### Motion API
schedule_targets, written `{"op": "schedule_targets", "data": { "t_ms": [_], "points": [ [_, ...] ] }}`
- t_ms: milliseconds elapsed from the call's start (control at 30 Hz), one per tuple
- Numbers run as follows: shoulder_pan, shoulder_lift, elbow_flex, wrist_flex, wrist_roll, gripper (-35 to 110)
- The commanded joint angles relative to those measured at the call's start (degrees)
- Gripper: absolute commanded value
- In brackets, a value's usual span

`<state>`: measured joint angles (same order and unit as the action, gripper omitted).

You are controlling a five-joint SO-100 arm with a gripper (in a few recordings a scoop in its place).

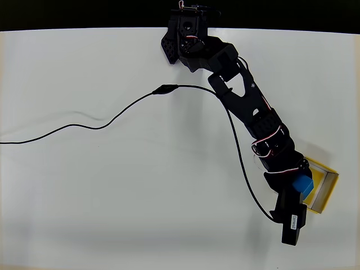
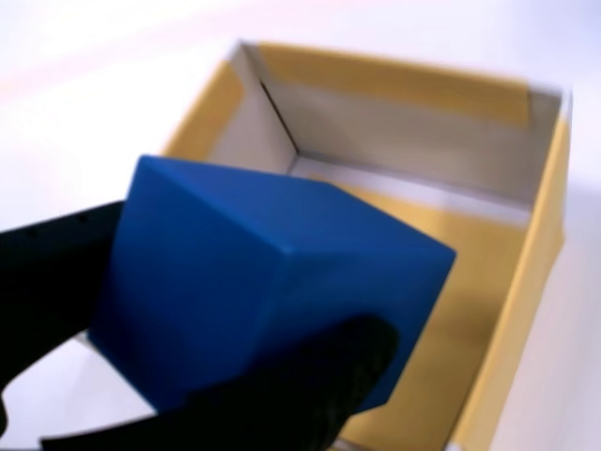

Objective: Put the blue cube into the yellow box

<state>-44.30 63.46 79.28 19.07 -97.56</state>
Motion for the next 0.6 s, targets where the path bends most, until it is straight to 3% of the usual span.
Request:
{"op": "schedule_targets", "data": {
  "t_ms": [0,133,367,567],
  "points": [
    [0.2,3.3,-8.7,-1.7,1.8,20],
    [-0.3,1.1,-10.5,-2.5,4.9,23],
    [-1.1,1.2,-10.5,-2.2,7.4,42],
    [-1.3,6.6,-10.5,1.1,6.2,38]
  ]
}}
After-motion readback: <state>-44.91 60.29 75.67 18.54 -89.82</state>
